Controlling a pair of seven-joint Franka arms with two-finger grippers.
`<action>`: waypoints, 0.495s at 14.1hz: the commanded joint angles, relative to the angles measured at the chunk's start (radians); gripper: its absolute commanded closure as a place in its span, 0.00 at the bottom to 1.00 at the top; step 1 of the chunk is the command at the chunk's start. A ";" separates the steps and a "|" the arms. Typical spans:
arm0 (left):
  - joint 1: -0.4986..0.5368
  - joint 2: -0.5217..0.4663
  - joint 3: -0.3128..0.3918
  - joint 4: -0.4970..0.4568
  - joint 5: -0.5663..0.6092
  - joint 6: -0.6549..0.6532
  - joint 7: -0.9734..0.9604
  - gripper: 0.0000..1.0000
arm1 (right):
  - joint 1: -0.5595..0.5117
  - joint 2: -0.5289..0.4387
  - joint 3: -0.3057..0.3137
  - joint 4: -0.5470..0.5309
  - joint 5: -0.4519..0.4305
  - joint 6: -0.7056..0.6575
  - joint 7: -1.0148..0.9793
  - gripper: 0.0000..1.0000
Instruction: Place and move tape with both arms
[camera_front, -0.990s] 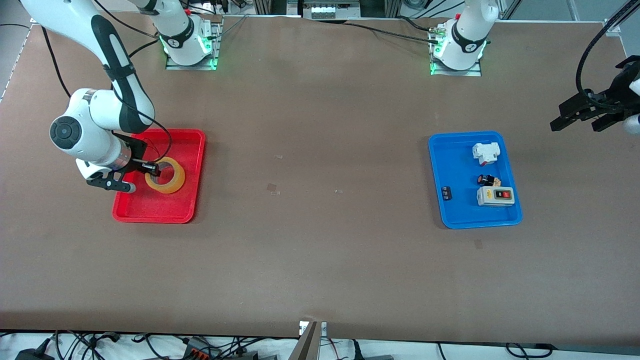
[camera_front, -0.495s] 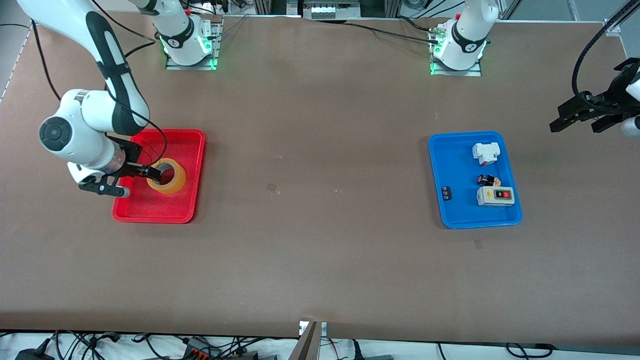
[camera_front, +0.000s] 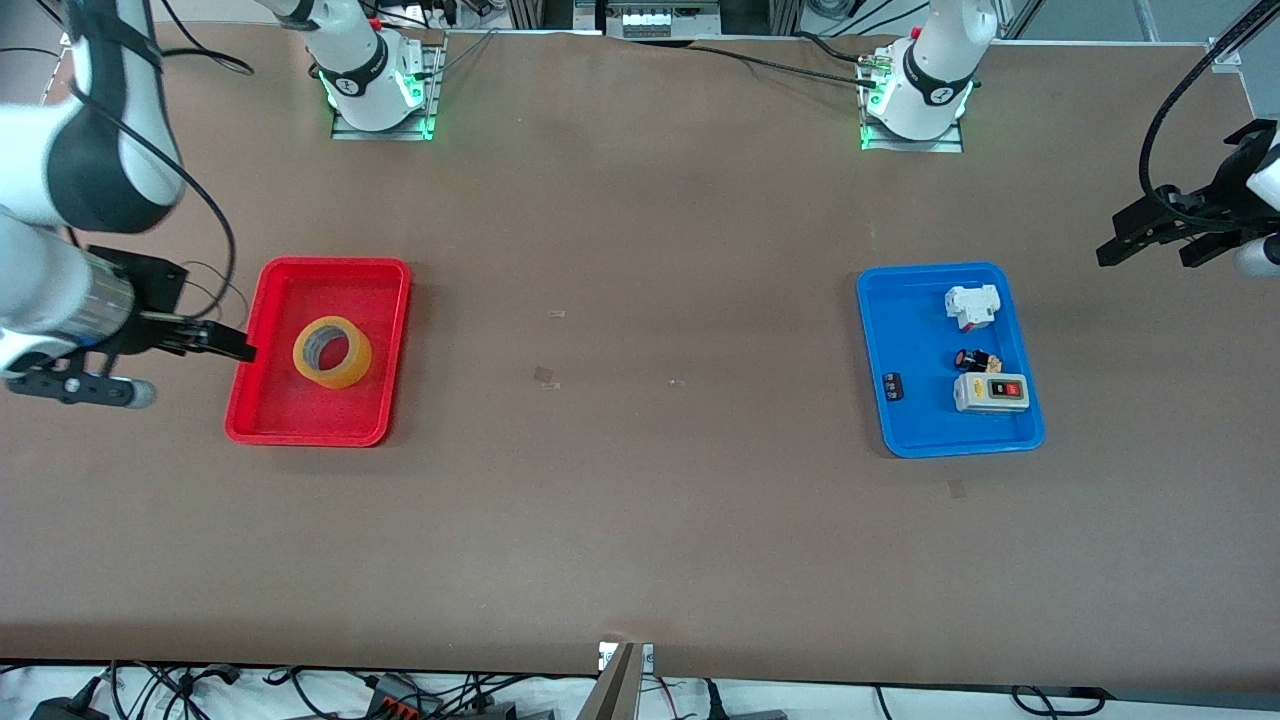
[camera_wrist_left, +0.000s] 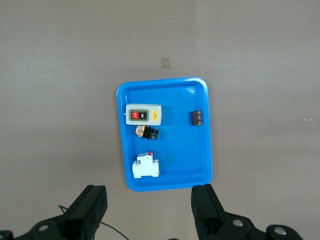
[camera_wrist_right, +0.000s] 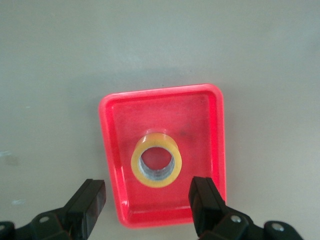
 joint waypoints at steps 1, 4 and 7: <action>0.016 0.002 -0.015 0.019 0.013 -0.018 0.015 0.00 | -0.006 0.025 0.002 0.157 0.003 -0.131 -0.051 0.00; 0.015 0.002 -0.015 0.019 0.013 -0.018 0.015 0.00 | -0.024 0.025 0.004 0.211 0.003 -0.176 -0.117 0.00; 0.015 0.002 -0.015 0.017 0.013 -0.018 0.013 0.00 | -0.251 0.014 0.228 0.208 0.003 -0.184 -0.137 0.00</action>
